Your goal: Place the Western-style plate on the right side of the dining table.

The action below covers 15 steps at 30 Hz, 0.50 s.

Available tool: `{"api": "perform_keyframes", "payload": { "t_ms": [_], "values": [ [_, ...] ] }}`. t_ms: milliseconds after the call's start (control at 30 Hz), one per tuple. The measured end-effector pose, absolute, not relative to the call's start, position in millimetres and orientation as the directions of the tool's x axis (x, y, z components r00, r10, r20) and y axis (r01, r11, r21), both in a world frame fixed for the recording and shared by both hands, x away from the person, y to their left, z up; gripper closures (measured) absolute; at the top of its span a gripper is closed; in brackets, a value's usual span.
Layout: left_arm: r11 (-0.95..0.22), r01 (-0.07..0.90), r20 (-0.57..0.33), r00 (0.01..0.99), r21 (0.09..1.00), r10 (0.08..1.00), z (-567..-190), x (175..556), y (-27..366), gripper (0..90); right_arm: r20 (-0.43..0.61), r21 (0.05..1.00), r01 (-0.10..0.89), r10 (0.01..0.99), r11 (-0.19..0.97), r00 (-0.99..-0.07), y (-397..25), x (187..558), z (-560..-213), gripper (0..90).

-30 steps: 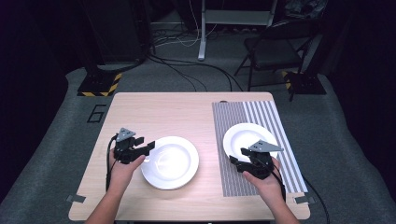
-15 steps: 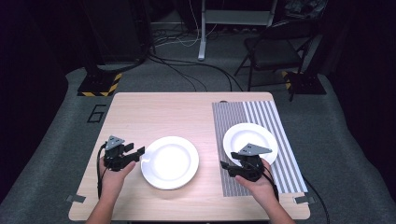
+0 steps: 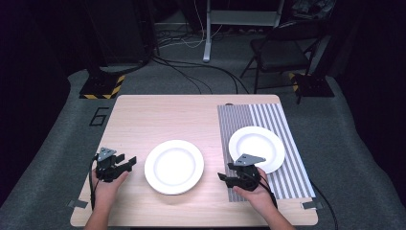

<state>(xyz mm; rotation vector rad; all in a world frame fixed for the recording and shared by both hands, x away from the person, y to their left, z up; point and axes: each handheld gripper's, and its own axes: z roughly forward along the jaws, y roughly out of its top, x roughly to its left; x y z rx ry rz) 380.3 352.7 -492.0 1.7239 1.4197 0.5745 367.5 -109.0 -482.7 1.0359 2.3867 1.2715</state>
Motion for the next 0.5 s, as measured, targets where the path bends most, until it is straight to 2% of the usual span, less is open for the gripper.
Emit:
{"api": "perform_keyframes", "payload": {
  "t_ms": [500],
  "values": [
    [-0.012, 0.635, -0.166, 0.221, 0.772, 0.961, -510.7, 393.6, 367.8, 42.8, 0.116, 0.78, 0.45, 0.606, 0.435, -0.787, -93.1, 360.8, -507.9, 41.6]
  ]
}}
